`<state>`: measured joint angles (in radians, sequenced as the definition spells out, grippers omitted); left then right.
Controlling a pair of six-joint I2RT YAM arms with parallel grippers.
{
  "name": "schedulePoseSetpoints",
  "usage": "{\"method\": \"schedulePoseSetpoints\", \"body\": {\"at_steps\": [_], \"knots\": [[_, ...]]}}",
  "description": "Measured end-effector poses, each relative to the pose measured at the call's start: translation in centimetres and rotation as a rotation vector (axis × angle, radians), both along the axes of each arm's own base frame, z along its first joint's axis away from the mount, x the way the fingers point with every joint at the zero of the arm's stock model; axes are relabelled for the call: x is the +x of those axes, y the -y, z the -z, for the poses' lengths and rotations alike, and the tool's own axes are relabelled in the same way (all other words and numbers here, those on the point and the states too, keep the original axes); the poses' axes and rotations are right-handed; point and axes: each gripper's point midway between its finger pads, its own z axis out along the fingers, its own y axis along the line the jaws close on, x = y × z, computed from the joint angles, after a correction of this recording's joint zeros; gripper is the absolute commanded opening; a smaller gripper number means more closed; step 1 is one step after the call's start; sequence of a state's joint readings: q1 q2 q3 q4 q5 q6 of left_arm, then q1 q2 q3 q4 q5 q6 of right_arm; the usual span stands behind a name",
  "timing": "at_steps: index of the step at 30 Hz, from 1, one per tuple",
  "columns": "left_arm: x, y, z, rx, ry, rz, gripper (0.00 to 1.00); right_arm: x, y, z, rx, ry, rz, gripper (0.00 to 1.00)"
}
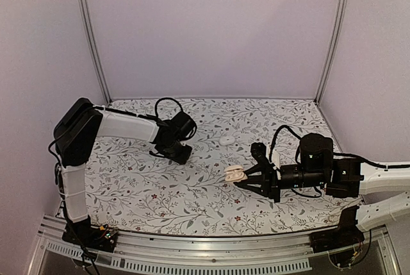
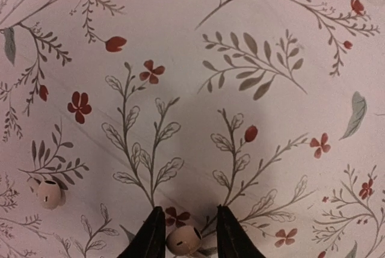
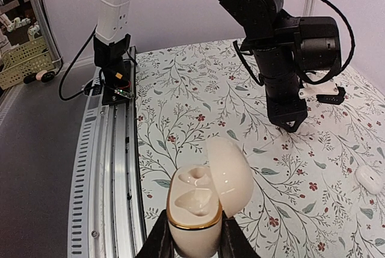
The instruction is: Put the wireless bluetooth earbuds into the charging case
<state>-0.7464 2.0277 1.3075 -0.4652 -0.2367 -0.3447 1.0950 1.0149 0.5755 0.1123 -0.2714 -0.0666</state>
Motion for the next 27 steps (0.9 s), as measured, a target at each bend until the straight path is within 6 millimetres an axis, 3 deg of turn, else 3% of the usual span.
{"method": "schedulePoseSetpoints", "body": {"at_steps": [9,16,27], "knots": [[-0.8,1.2,-0.2,0.035,0.014,0.104,0.37,0.0,0.0,0.1,-0.002,0.0,0.0,0.0],[-0.7,0.7,-0.6,0.044,0.009,0.084,0.37,0.0,0.0,0.1,-0.002,0.0,0.0,0.0],[-0.8,0.4,-1.0,0.03,-0.038,0.034,0.29,0.0,0.0,0.1,-0.002,0.0,0.0,0.0]]}}
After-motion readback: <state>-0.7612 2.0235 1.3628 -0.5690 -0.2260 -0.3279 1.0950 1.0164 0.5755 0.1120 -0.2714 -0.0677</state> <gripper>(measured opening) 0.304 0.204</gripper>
